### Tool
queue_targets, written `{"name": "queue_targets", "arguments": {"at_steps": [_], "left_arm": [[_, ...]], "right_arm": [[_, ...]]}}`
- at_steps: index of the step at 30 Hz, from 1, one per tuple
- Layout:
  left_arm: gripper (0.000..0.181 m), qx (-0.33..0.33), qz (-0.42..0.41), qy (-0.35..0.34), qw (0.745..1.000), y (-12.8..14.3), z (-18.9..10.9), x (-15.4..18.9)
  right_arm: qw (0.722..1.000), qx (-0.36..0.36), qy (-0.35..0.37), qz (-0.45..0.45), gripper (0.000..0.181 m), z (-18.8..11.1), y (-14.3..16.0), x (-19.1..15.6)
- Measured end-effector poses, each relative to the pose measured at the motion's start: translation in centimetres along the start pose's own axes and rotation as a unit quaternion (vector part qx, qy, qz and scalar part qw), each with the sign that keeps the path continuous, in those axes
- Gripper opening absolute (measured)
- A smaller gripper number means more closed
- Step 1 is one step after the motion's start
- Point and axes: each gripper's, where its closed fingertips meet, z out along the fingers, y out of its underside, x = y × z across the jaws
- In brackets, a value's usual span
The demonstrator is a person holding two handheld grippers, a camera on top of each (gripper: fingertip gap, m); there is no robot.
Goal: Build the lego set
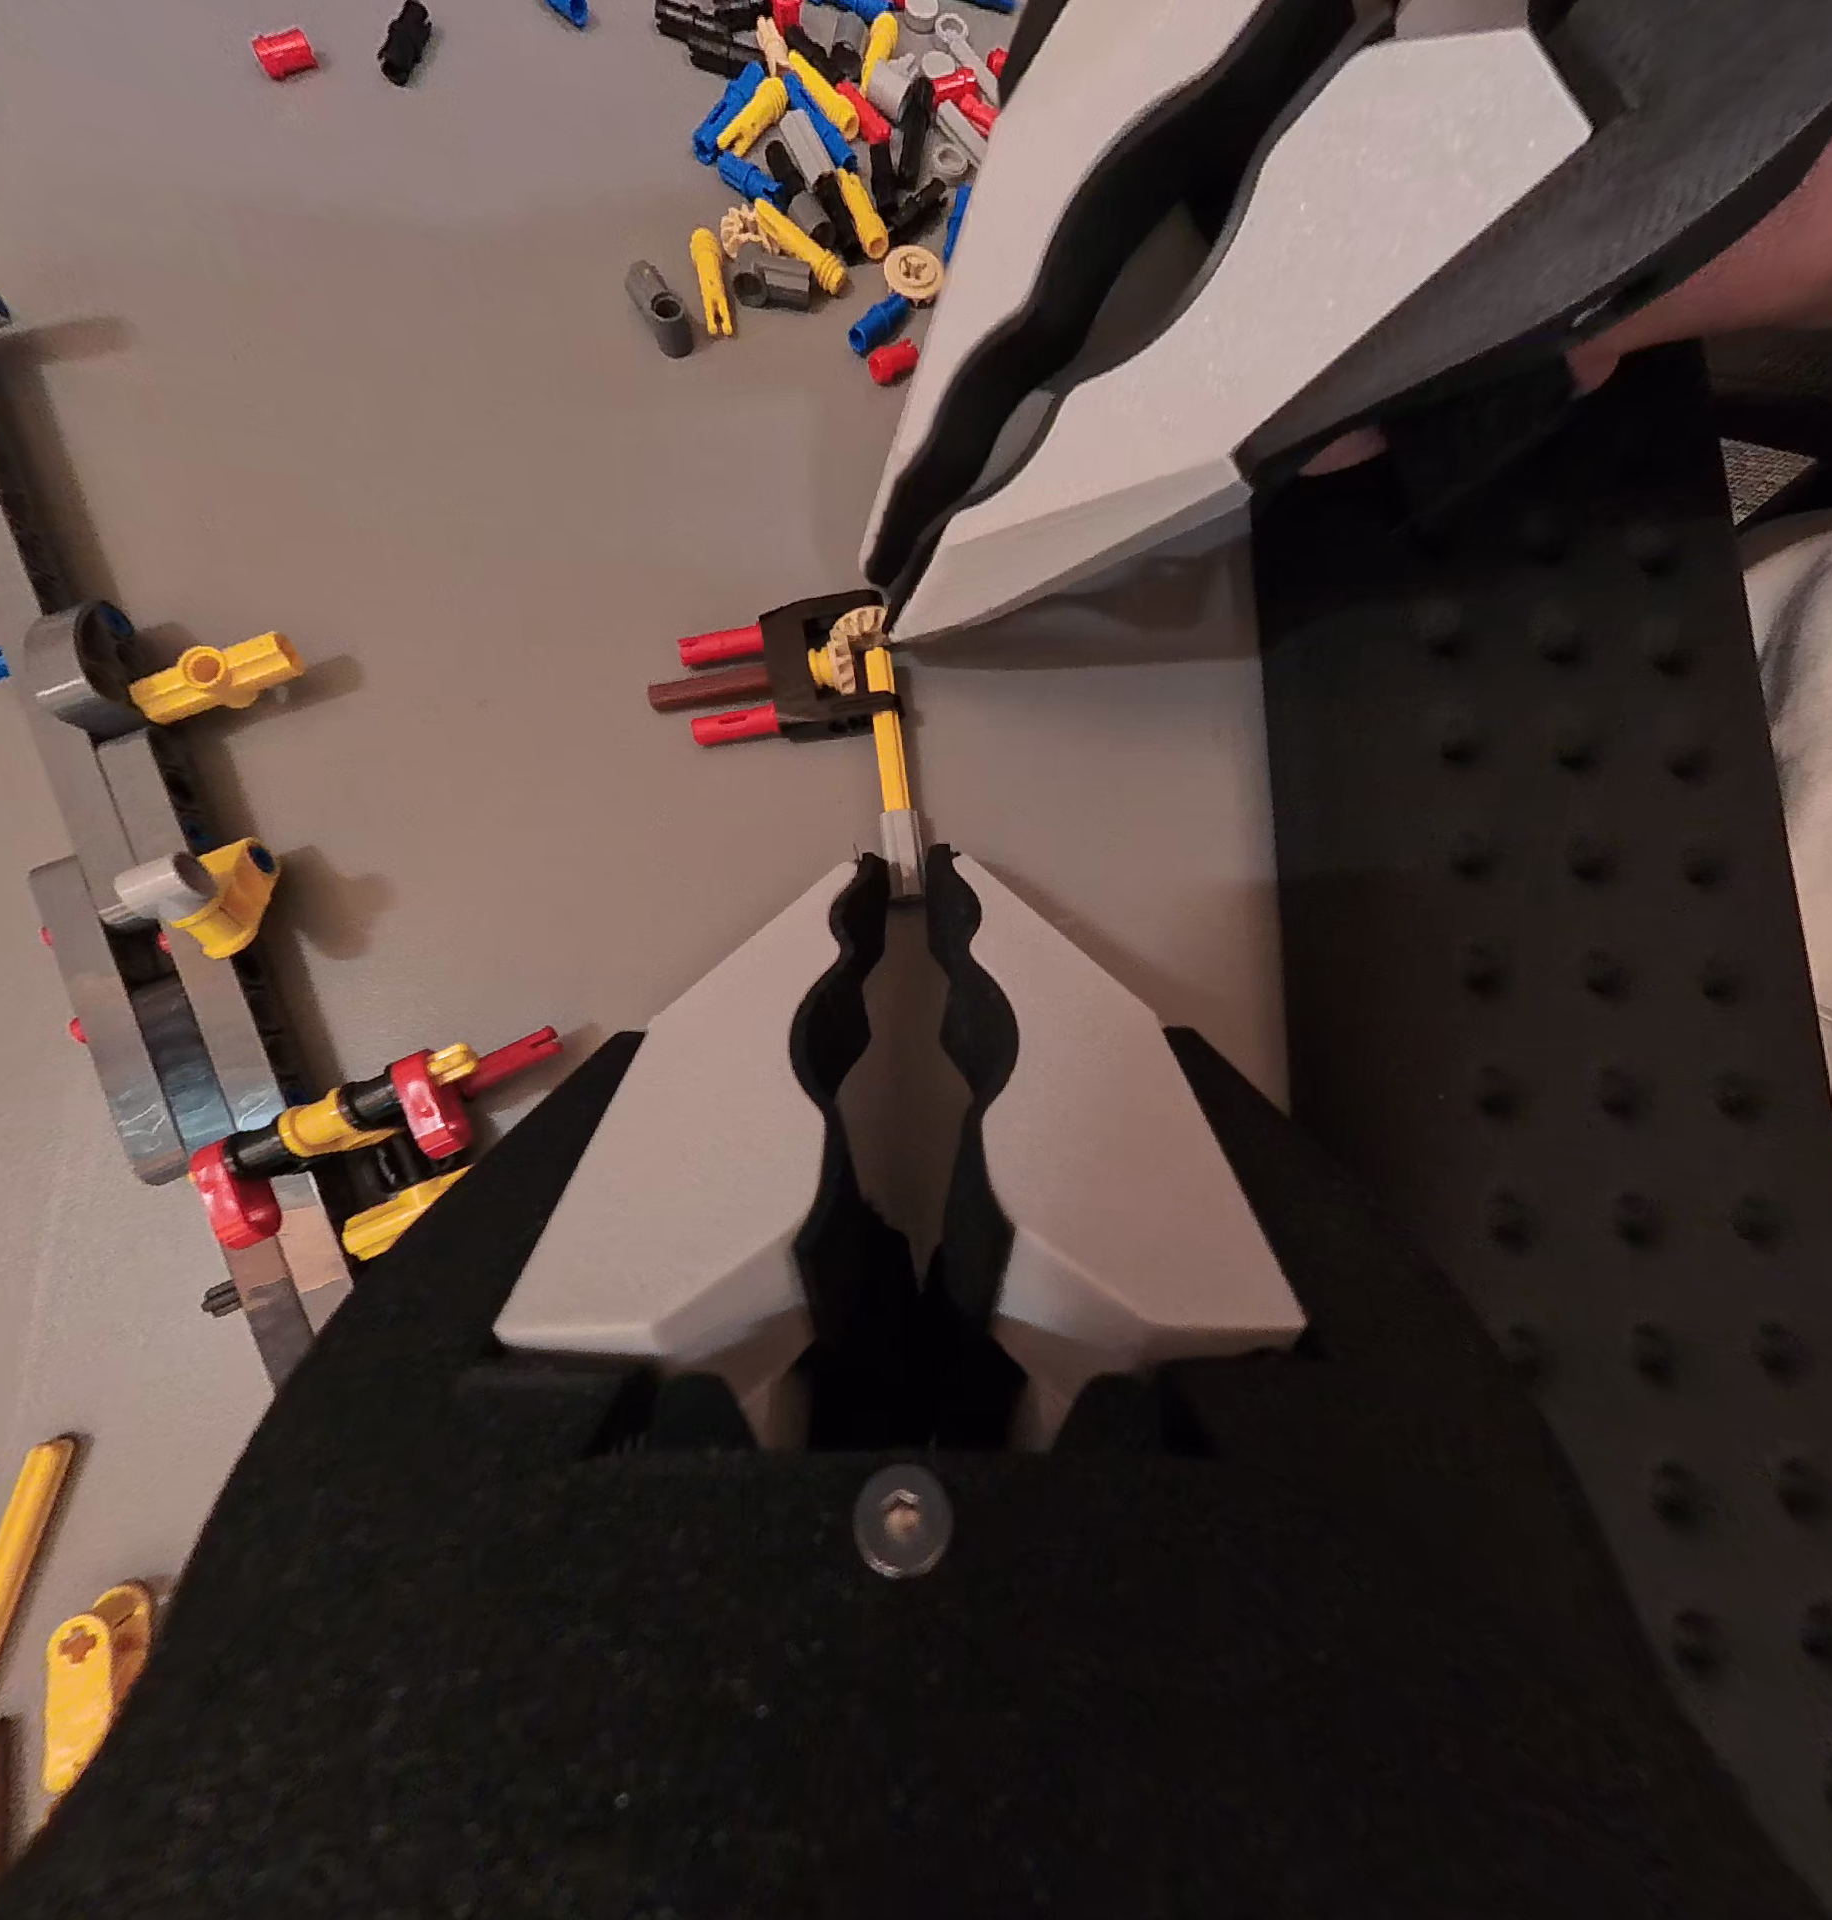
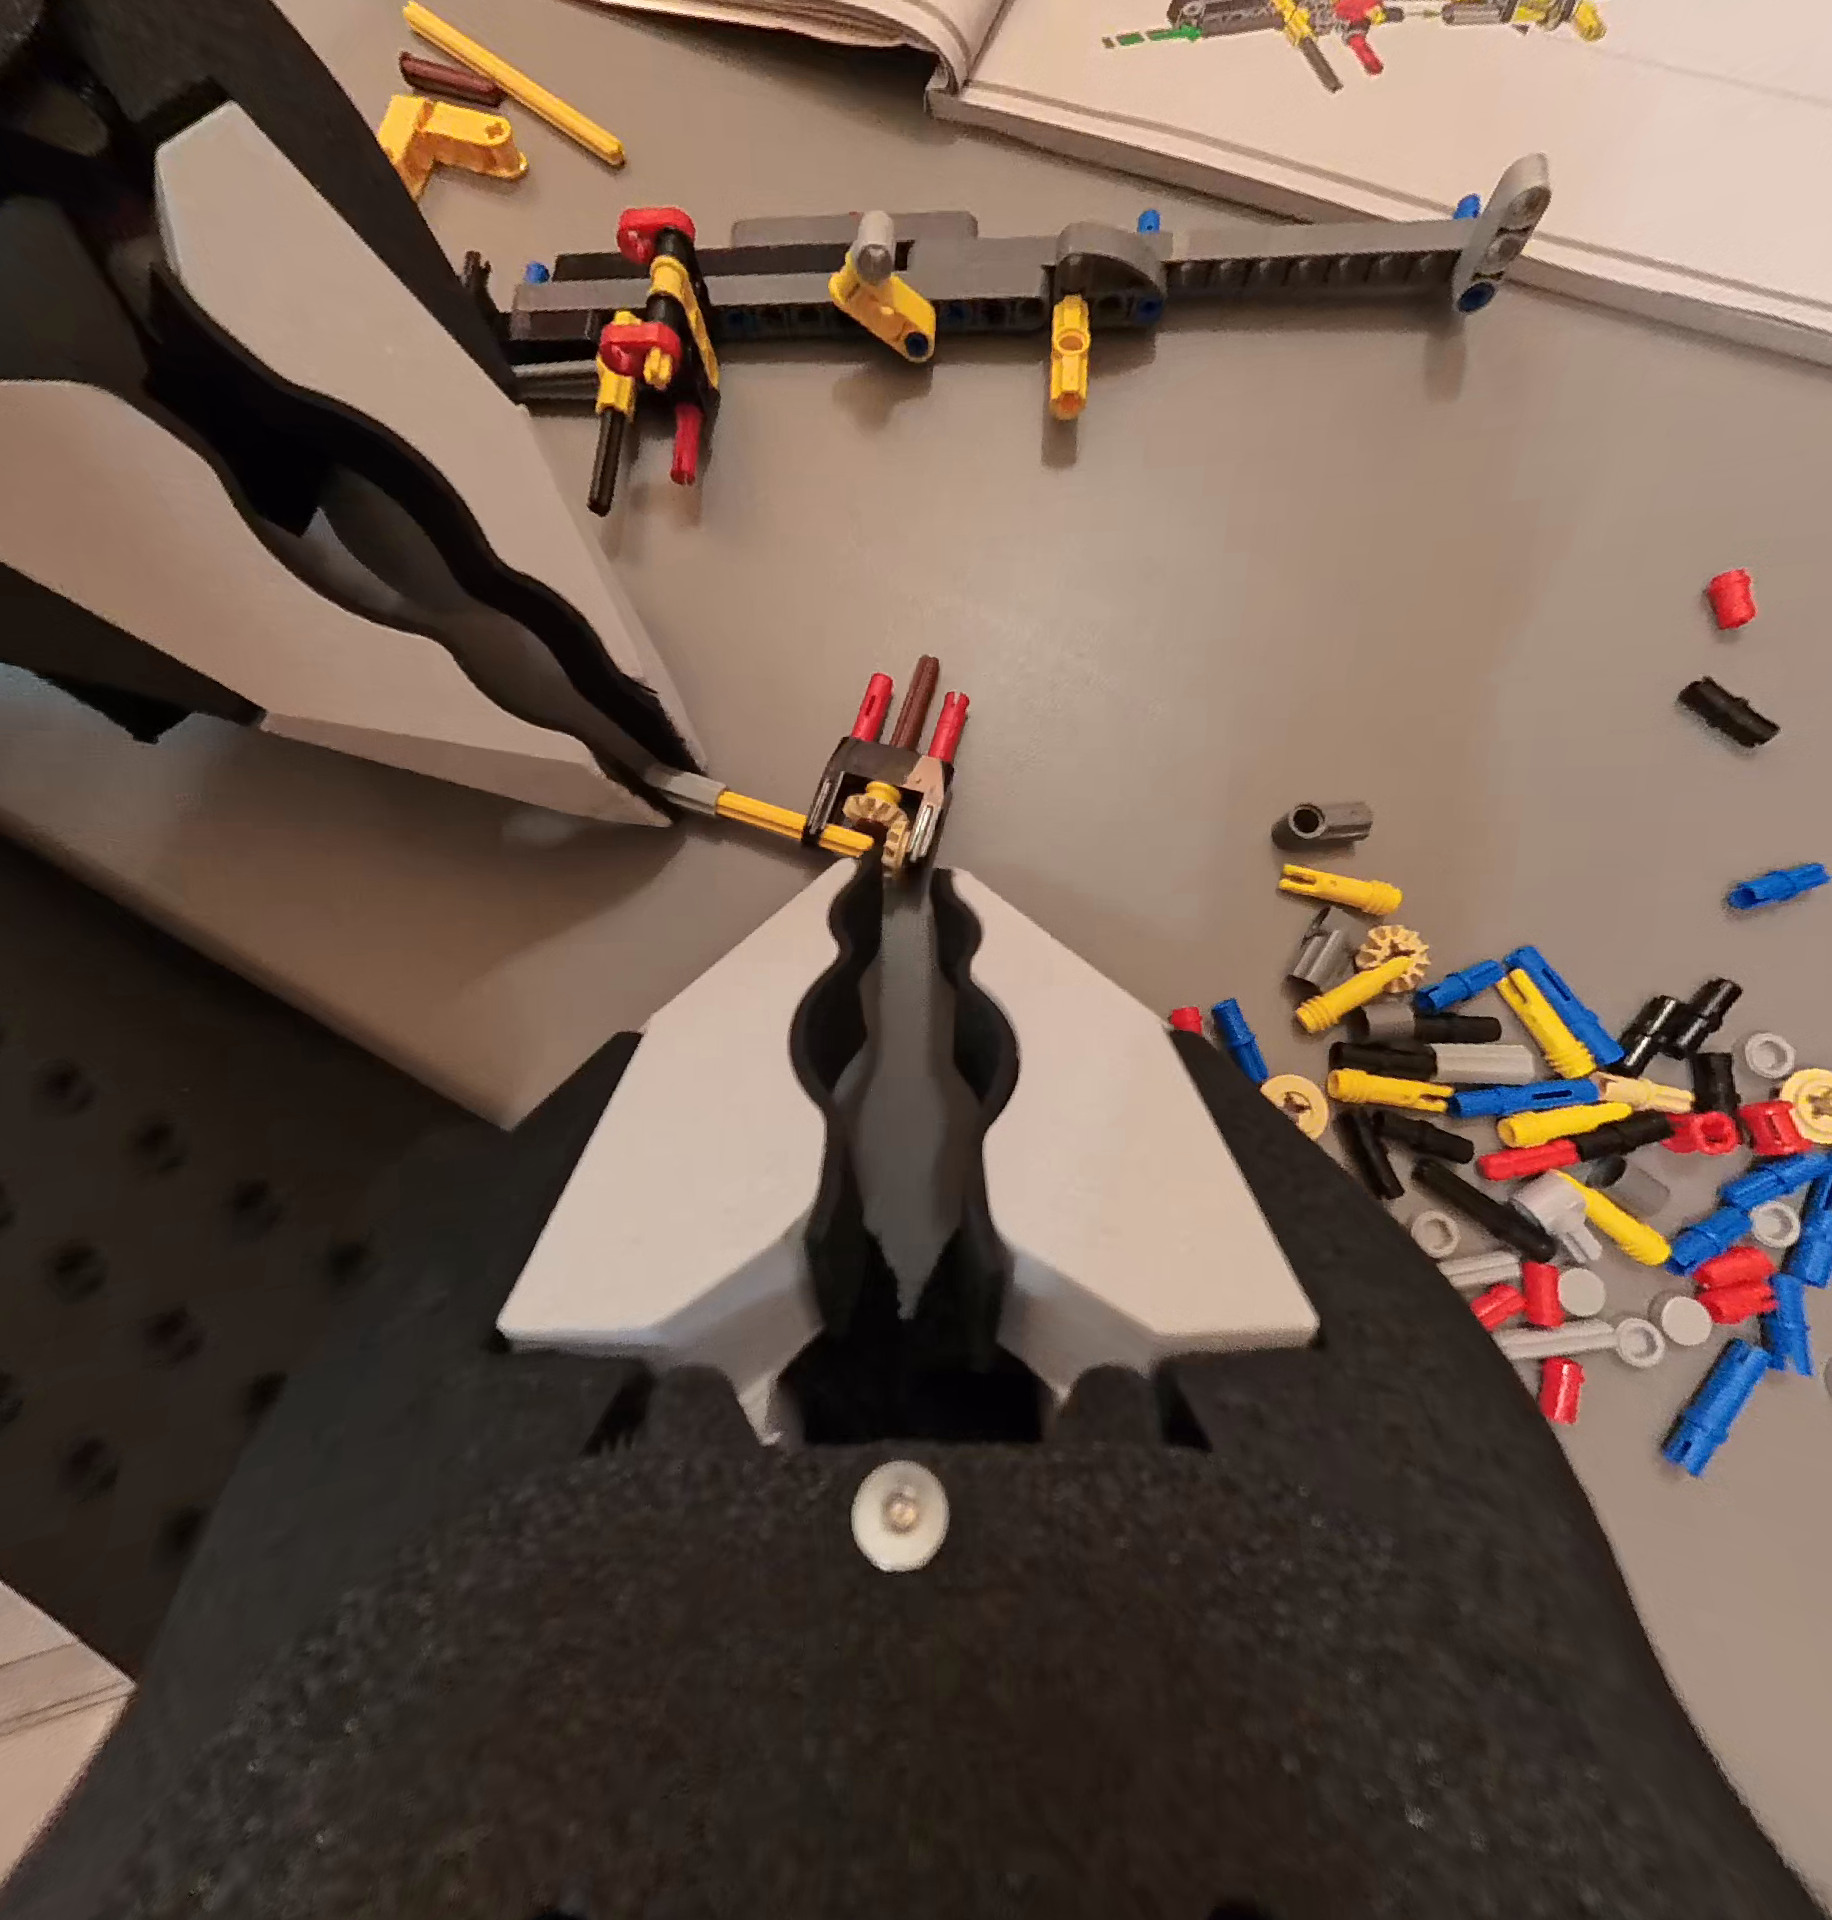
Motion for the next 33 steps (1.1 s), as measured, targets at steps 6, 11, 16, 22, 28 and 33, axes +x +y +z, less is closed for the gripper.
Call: {"name": "queue_targets", "arguments": {"at_steps": [6,11,16,22,28,33], "left_arm": [[0.006,-0.001,0.001,-0.001,1.000,0.00,0.00,0.00],[0.006,-0.004,0.005,0.000,1.000,0.00,0.01,-0.01],[0.006,-0.012,0.010,-0.002,1.000,-0.07,0.08,-0.10],[0.006,-0.020,0.012,-0.005,1.000,-0.20,0.22,-0.07],[0.006,-0.020,0.006,0.001,1.000,-0.31,0.29,-0.14],[0.006,-0.028,0.036,-0.027,0.999,-0.26,0.32,-0.38]], "right_arm": [[1.000,-0.013,0.001,-0.013,0.006,0.32,0.20,-0.11],[0.999,-0.023,0.001,-0.033,0.006,0.48,0.42,-0.11],[0.999,-0.022,-0.004,-0.039,0.006,0.48,0.39,-0.02],[0.999,-0.020,-0.004,-0.047,0.006,0.41,0.38,-0.12],[0.999,-0.022,-0.010,-0.045,0.006,0.38,0.46,-0.08],[0.999,-0.027,-0.030,-0.033,0.012,0.39,0.44,-0.38]]}}
